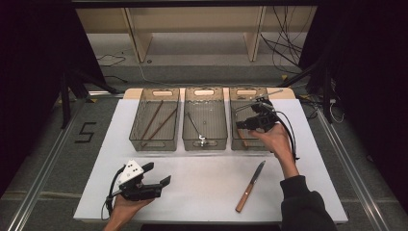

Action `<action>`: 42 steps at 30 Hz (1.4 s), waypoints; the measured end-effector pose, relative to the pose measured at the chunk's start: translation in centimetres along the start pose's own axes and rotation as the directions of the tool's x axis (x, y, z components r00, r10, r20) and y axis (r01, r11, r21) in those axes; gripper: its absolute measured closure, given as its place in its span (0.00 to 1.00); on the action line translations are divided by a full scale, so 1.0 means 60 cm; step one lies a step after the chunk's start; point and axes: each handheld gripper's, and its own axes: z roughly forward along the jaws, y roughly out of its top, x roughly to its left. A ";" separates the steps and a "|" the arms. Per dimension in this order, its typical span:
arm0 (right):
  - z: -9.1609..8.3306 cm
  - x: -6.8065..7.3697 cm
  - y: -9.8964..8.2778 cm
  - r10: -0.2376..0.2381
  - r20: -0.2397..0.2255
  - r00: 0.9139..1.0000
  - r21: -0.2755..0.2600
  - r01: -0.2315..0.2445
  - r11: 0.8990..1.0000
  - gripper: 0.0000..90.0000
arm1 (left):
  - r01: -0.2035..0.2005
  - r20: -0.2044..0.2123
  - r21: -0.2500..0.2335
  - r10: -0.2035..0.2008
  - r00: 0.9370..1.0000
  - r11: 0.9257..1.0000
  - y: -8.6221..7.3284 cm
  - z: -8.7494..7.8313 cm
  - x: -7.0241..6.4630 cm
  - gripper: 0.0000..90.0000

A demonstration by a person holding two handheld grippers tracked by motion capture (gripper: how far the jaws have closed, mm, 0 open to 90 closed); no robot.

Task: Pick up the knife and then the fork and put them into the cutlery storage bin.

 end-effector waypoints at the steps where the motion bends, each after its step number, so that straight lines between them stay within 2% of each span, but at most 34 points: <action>1: -0.003 0.002 -0.003 -0.007 -0.005 1.000 -0.004 0.007 1.000 0.49 | 0.000 0.000 0.001 0.000 1.000 1.000 0.000 0.000 0.000 0.19; 11: -0.023 0.023 -0.032 -0.043 -0.017 0.999 -0.022 0.043 0.999 0.42 | 0.000 0.000 0.000 0.000 1.000 1.000 0.000 0.000 0.000 0.19; 14: -0.029 0.027 -0.042 -0.043 -0.037 0.998 -0.036 0.042 0.998 0.41 | 0.000 0.000 0.000 0.000 1.000 1.000 0.000 0.000 0.000 0.19; 20: -0.042 0.050 -0.070 -0.083 -0.072 0.994 -0.046 0.080 0.996 0.40 | -0.001 -0.001 0.001 0.001 1.000 1.000 0.000 0.000 0.000 0.19; 25: -0.046 0.072 -0.104 -0.124 -0.101 0.987 -0.027 0.122 0.992 0.48 | -0.001 -0.001 0.001 0.001 1.000 1.000 0.000 0.000 -0.001 0.19; 30: -0.037 0.089 -0.145 -0.153 -0.134 0.979 0.008 0.156 0.988 0.56 | -0.004 -0.001 0.004 0.004 1.000 1.000 0.000 0.000 -0.001 0.19; 37: -0.019 0.107 -0.190 -0.185 -0.151 0.971 0.071 0.197 0.978 0.76 | -0.004 0.000 0.002 0.004 1.000 1.000 0.001 0.000 -0.002 0.19; 42: -0.010 0.114 -0.216 -0.195 -0.148 0.970 0.104 0.211 0.972 0.90 | -0.001 0.001 -0.002 0.001 1.000 1.000 0.001 0.000 -0.002 0.19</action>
